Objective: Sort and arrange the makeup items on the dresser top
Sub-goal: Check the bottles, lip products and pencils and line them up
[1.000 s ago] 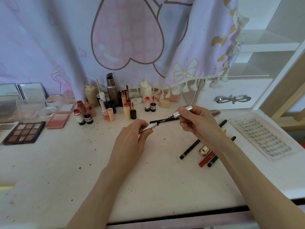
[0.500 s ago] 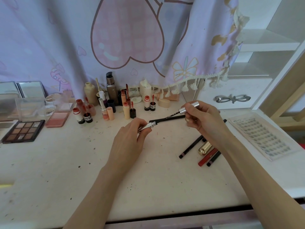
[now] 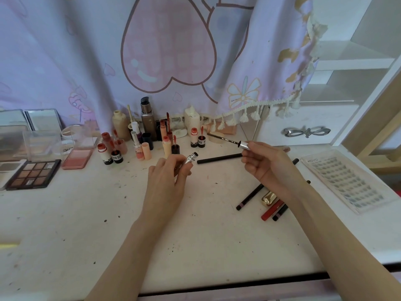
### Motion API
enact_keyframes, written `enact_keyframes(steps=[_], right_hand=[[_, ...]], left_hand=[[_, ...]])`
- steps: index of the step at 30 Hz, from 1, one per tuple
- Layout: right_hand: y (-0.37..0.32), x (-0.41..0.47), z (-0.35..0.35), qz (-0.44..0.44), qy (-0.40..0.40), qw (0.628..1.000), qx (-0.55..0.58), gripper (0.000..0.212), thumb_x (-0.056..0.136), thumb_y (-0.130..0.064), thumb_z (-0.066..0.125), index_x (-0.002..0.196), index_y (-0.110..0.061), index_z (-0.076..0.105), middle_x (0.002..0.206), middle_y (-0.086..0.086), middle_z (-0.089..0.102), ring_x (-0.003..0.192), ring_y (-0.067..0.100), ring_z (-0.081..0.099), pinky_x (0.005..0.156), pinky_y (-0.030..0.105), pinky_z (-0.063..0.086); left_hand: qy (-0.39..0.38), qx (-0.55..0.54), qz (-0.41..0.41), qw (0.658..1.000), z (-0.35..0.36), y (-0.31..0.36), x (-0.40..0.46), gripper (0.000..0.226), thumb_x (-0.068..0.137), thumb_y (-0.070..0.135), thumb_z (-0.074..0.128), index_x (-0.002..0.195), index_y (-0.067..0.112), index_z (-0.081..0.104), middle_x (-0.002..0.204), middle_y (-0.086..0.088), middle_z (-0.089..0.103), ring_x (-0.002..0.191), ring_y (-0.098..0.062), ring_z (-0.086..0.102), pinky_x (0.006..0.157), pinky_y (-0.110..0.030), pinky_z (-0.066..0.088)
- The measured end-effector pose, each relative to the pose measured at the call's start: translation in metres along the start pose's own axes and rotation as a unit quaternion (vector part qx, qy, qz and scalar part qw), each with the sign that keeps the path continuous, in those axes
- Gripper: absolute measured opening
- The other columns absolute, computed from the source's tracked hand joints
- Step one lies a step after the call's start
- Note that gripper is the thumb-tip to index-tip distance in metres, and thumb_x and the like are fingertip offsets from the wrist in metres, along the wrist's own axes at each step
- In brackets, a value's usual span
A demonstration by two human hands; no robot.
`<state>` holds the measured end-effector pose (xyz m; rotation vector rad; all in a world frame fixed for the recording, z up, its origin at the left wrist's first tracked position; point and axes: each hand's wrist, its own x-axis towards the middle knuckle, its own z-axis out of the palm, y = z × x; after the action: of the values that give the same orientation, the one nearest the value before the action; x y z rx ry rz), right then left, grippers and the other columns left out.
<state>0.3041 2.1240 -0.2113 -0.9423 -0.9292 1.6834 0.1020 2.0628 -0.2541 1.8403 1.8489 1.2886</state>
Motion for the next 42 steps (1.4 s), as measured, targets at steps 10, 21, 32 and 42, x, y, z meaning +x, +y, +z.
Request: enact_keyframes(steps=[10, 21, 32, 42], right_hand=[[0.008, 0.002, 0.012, 0.067, -0.065, 0.993, 0.069, 0.022, 0.097, -0.005, 0.04, 0.1, 0.0, 0.061, 0.085, 0.01, 0.072, 0.066, 0.012, 0.068, 0.055, 0.018, 0.053], [0.011, 0.009, 0.022, -0.023, -0.088, 0.97, -0.225, 0.008, 0.095, -0.008, 0.046, 0.089, -0.012, 0.051, 0.101, 0.003, 0.073, 0.085, 0.016, 0.053, 0.057, 0.022, 0.032], [0.018, 0.062, 0.03, -0.195, -0.014, 0.866, -0.46, 0.013, 0.086, -0.012, 0.064, 0.099, -0.012, 0.063, 0.089, 0.0, 0.063, 0.081, 0.01, 0.058, 0.069, 0.006, 0.043], [0.03, 0.08, 0.03, -0.207, -0.04, 0.835, -0.508, 0.015, 0.085, -0.007, 0.063, 0.1, -0.006, 0.066, 0.086, -0.004, 0.06, 0.071, -0.008, 0.05, 0.064, -0.002, 0.037]], left_hand=[[0.035, -0.1, -0.088, 0.99, -0.004, 0.005, 0.003, 0.015, 0.089, 0.022, 0.057, 0.103, 0.018, 0.06, 0.088, 0.012, 0.06, 0.077, -0.004, 0.054, 0.068, -0.004, 0.039], [0.053, -0.102, -0.103, 0.988, -0.003, 0.003, 0.005, 0.024, 0.087, 0.009, 0.061, 0.109, 0.016, 0.062, 0.092, 0.011, 0.062, 0.085, 0.005, 0.056, 0.074, 0.0, 0.04], [0.08, -0.053, -0.072, 0.993, 0.013, 0.026, 0.045, 0.013, 0.087, 0.008, 0.06, 0.074, 0.012, 0.06, 0.071, 0.002, 0.061, 0.072, -0.009, 0.056, 0.069, -0.01, 0.041], [0.085, -0.046, -0.096, 0.991, 0.037, 0.015, 0.061, 0.014, 0.088, 0.007, 0.058, 0.096, 0.012, 0.067, 0.082, 0.005, 0.062, 0.08, -0.008, 0.055, 0.067, -0.006, 0.037]])
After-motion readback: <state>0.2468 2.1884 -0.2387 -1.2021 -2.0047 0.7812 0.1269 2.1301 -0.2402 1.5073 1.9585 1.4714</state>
